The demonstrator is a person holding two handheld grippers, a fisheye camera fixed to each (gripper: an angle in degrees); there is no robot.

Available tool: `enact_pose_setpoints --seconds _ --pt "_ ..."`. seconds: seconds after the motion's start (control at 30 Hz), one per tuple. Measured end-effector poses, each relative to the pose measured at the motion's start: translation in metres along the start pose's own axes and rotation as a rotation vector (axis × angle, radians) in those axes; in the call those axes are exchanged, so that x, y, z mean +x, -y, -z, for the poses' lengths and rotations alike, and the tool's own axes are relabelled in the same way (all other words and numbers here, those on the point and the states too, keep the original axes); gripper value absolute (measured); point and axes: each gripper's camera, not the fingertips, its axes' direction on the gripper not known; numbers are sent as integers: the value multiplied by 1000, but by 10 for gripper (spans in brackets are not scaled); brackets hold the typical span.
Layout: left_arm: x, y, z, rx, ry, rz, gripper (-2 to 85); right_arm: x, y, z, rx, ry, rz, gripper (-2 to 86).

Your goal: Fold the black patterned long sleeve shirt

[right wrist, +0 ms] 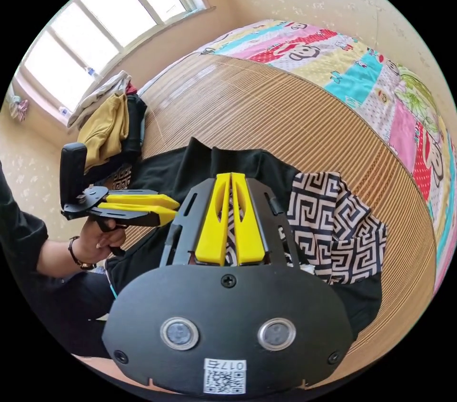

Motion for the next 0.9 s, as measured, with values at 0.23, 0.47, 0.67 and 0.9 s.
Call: enact_pose_setpoints --seconds 0.23,0.47,0.67,0.9 --pt "6 20 -67 -182 265 -31 40 28 -70 60 109 -208 -242 19" --pt "1 21 -18 -17 189 -1 -2 76 -237 162 402 -363 -969 21" --pt "-36 7 -51 -148 327 100 18 103 -315 164 407 -285 -1208 23" --pt "8 24 -80 13 176 -72 65 128 -347 160 436 -174 -1246 28"
